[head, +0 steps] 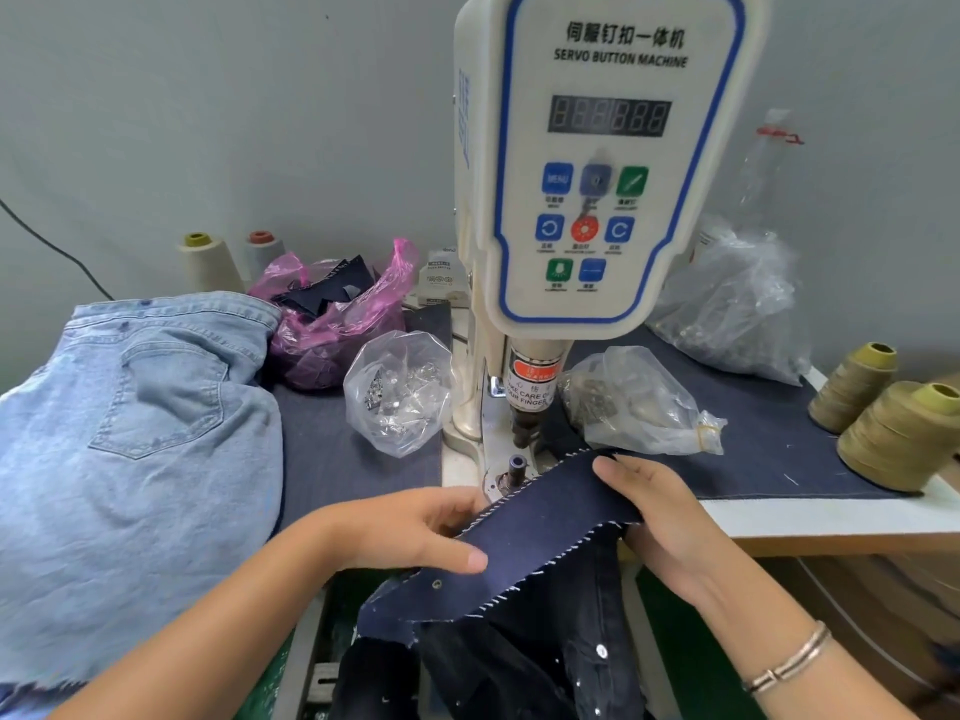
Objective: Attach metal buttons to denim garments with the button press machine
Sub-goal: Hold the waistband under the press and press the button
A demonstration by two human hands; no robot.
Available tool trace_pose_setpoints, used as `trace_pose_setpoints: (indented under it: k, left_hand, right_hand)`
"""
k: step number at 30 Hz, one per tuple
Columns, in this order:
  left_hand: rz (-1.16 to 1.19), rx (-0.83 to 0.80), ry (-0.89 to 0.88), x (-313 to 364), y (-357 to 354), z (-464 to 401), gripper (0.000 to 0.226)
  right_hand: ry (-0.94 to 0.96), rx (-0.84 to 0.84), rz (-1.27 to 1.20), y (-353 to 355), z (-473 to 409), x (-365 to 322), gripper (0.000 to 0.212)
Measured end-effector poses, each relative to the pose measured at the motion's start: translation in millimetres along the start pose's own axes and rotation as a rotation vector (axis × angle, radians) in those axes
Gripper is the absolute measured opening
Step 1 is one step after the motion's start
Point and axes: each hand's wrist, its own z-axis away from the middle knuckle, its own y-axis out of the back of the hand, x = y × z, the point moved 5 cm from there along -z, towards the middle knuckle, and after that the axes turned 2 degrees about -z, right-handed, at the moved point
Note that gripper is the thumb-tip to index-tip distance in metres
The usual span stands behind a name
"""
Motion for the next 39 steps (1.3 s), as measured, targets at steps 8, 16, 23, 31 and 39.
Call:
trace_pose_setpoints:
  k: [8,16,23,31,39]
  left_hand:
    - [-0.097,0.125,0.019,-14,15,9,0.02]
    - [0.078,0.297,0.058,-11,60,14,0.009]
    - [-0.022,0.358,0.014,-21,67,19,0.036]
    - [0.074,0.437,0.016,-36,74,20,0.041]
    - [0.134,0.442,0.026,-50,72,11,0.035]
  right_hand:
    - [0.017,-0.015,0.028,9,-2,-12,0.021]
    - [-0.069,0.022,0.225,21,-21,1,0.022]
    - [0.022,0.022,0.145,-1,-40,4,0.029]
    - [0.069,0.09,0.025,-9,-53,14,0.022]
    - [0.054,0.162,-0.081,-1,-55,30,0.019]
